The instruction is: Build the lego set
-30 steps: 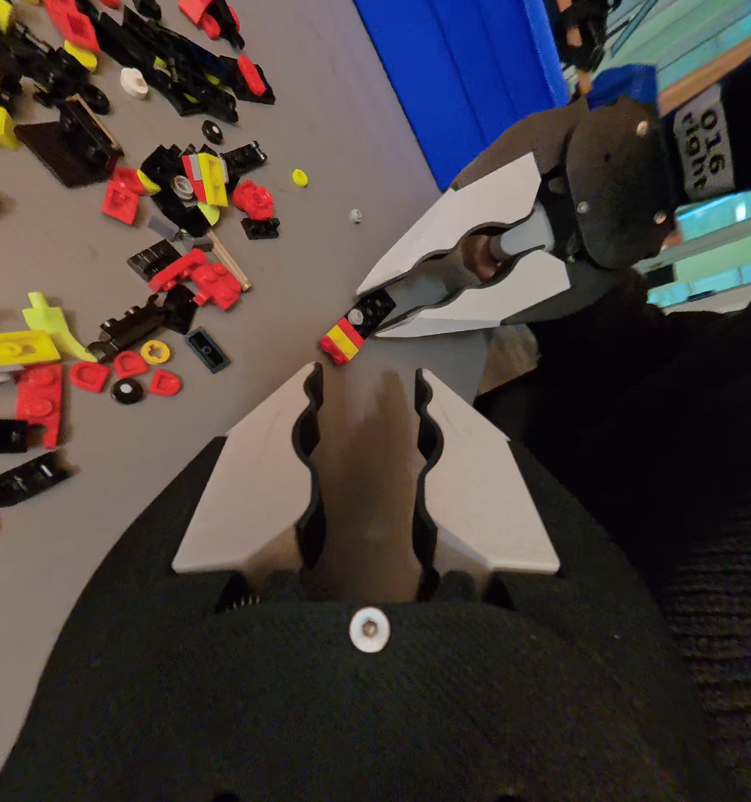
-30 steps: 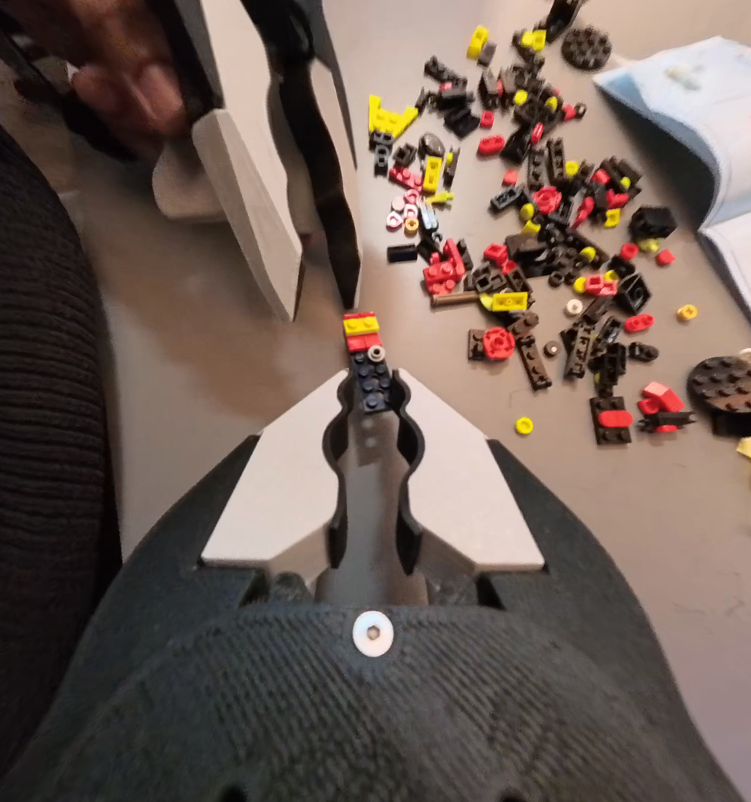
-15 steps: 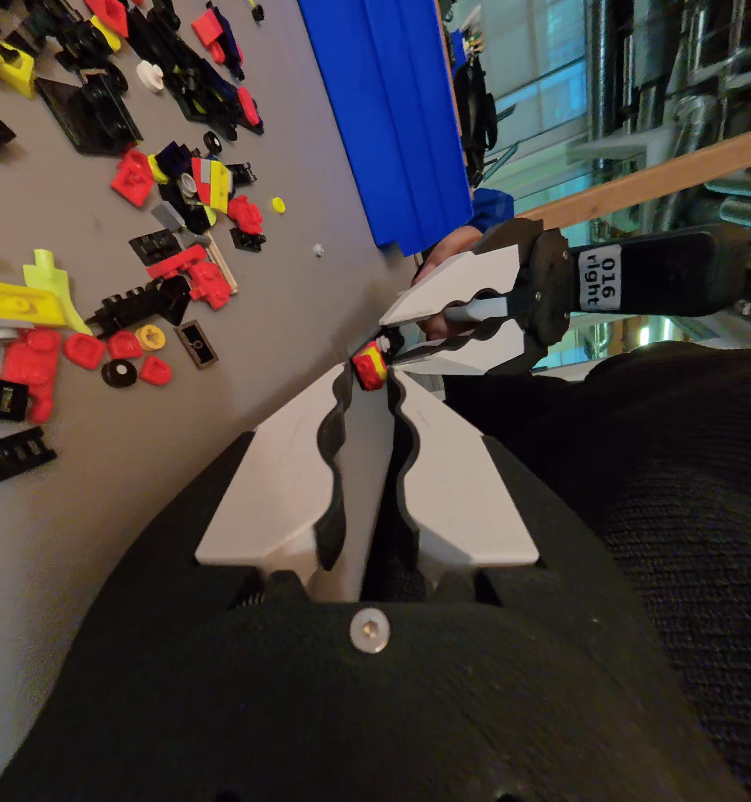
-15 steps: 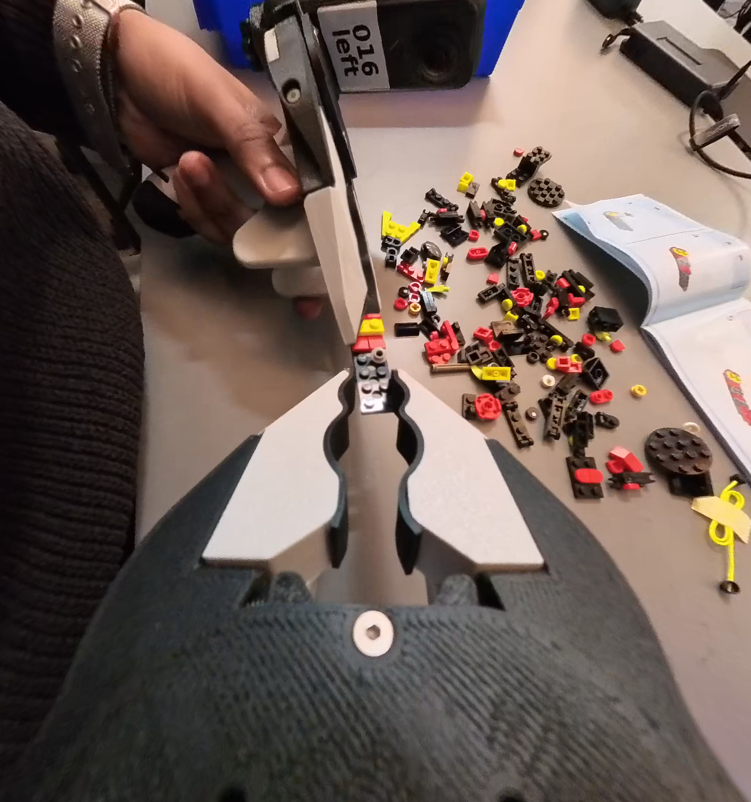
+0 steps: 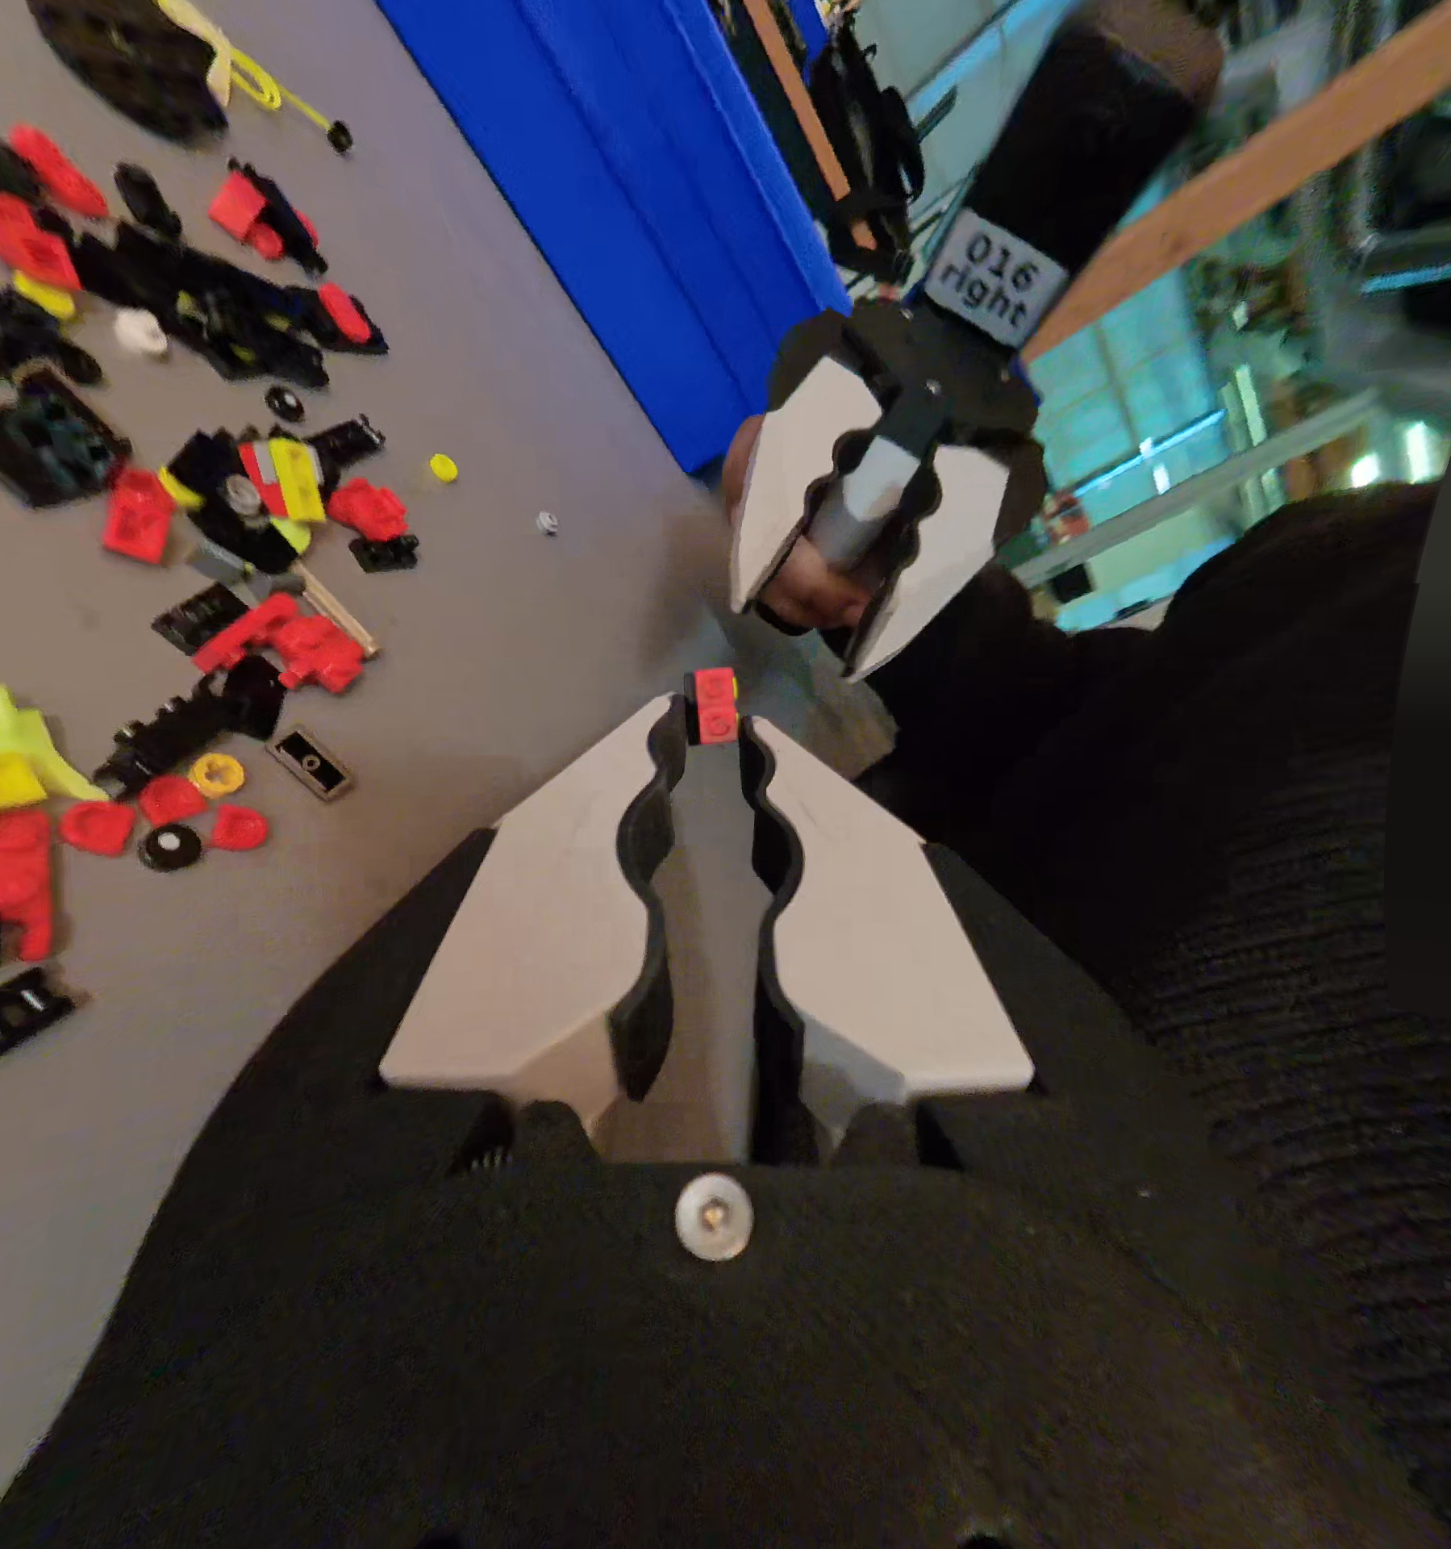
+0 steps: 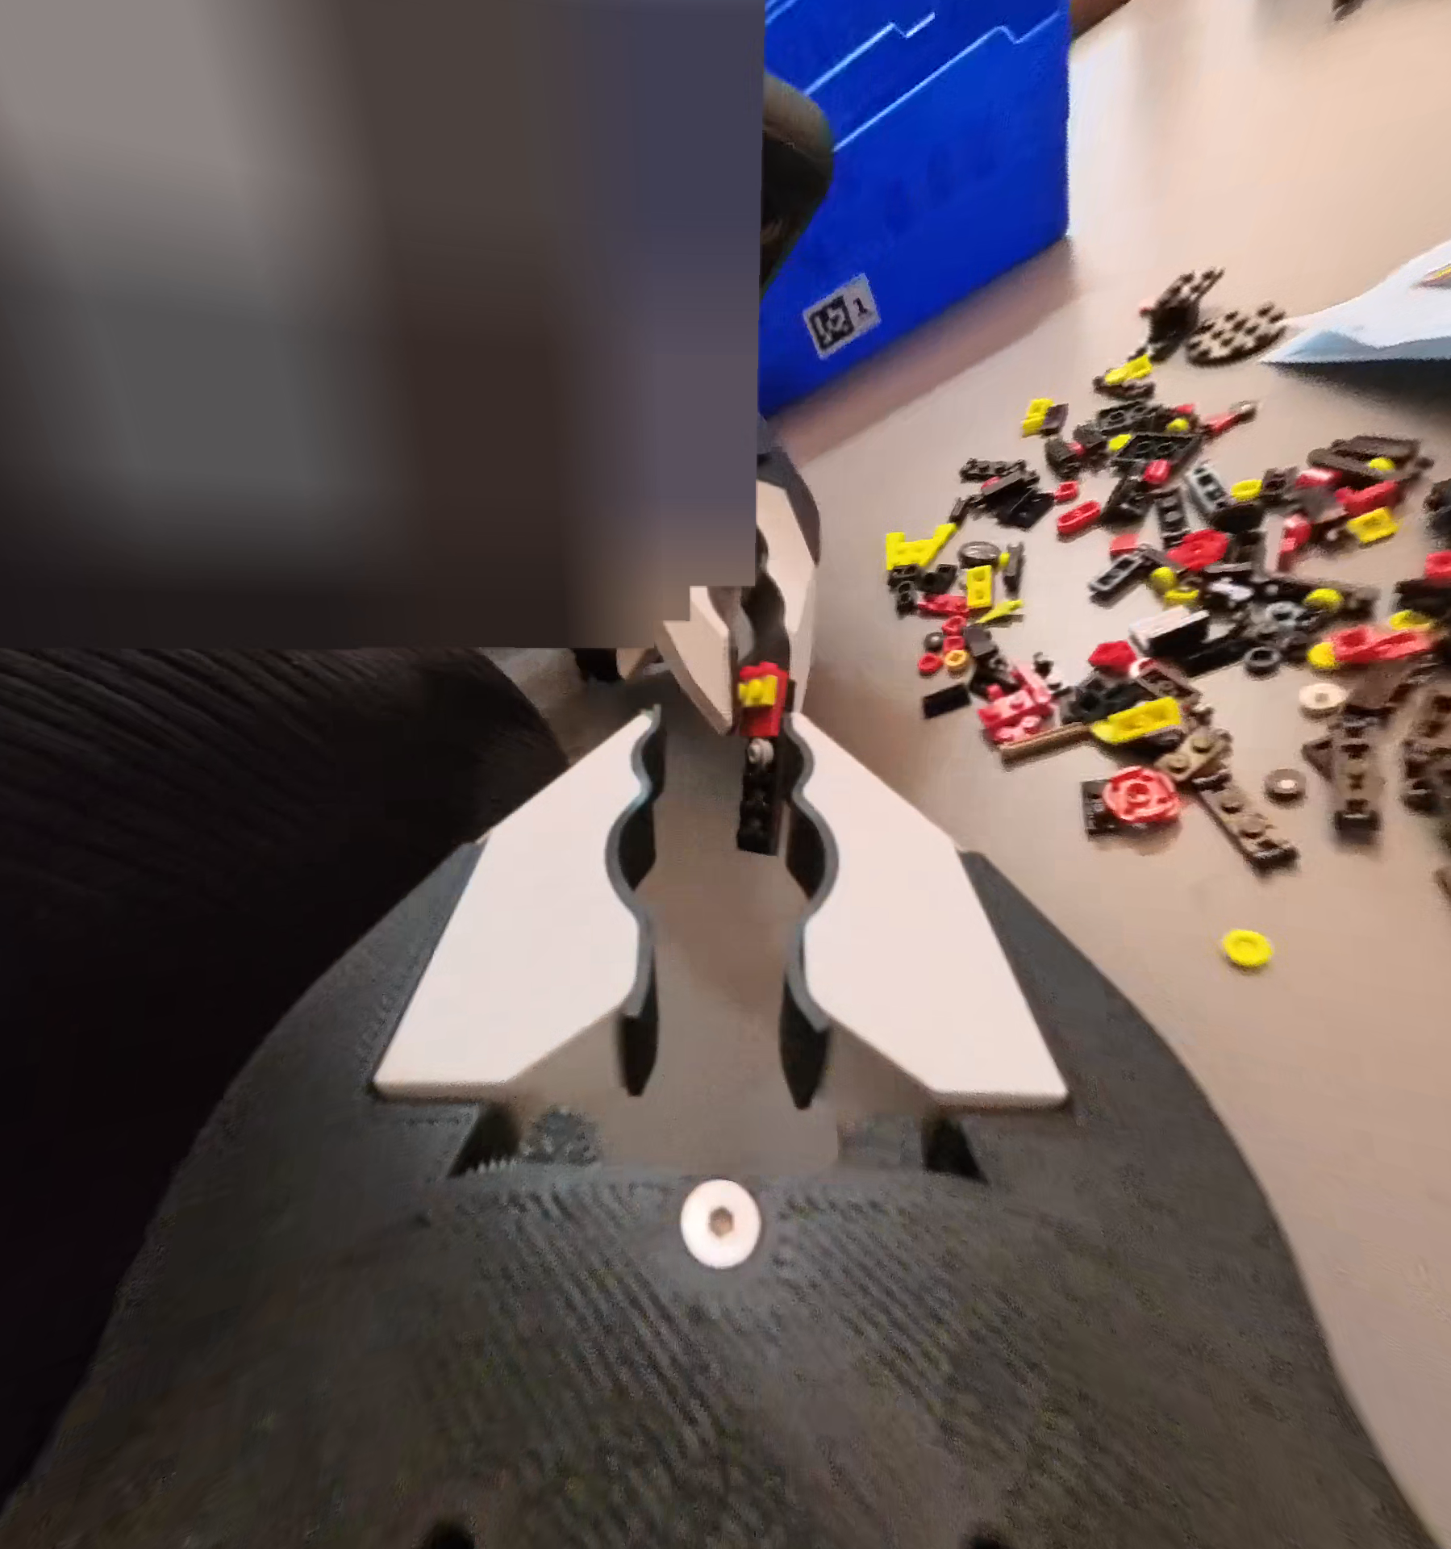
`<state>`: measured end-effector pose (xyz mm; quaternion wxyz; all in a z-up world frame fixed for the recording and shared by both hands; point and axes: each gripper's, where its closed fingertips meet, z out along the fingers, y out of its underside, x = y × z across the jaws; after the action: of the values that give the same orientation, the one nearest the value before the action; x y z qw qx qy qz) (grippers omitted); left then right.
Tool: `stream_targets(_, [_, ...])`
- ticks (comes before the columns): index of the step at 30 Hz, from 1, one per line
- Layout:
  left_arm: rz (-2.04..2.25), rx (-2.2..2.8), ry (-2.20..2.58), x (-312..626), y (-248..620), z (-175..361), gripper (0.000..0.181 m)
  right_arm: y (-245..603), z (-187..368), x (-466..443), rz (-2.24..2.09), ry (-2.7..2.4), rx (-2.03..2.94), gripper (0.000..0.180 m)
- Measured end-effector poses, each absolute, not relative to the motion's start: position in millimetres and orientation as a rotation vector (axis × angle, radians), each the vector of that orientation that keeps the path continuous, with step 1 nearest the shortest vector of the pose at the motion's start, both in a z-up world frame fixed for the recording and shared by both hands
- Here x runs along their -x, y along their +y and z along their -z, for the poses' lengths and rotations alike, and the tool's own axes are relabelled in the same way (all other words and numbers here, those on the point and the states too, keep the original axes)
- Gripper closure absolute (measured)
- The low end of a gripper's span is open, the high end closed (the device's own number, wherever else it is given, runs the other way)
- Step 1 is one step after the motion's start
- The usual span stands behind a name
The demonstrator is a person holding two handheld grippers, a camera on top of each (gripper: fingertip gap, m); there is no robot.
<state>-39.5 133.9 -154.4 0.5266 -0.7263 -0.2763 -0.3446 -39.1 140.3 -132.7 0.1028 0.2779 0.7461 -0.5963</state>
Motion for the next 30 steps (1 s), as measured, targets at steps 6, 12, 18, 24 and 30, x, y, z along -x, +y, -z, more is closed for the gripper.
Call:
stream_targets(6, [0.698,1.737,-0.52,35.1,136.6,140.2,0.172,139.7,141.7,40.7,1.705,2.204,-0.872,0.154])
stream_targets(12, [0.744,1.679,-0.51,33.6,137.2,131.5,0.172,134.7,137.3,34.9,1.714,2.155,-0.836,0.168])
stream_targets(18, [0.781,1.665,-0.506,30.6,138.1,130.0,0.173,133.8,135.9,33.5,1.711,2.123,-0.833,0.171])
stream_targets(24, [0.775,1.682,-0.492,28.5,138.3,131.7,0.173,133.4,138.4,30.7,1.682,2.204,-0.805,0.172])
stream_targets(30, [0.766,1.685,-0.474,26.5,137.9,131.0,0.173,132.3,138.7,27.4,1.639,2.197,-0.796,0.172])
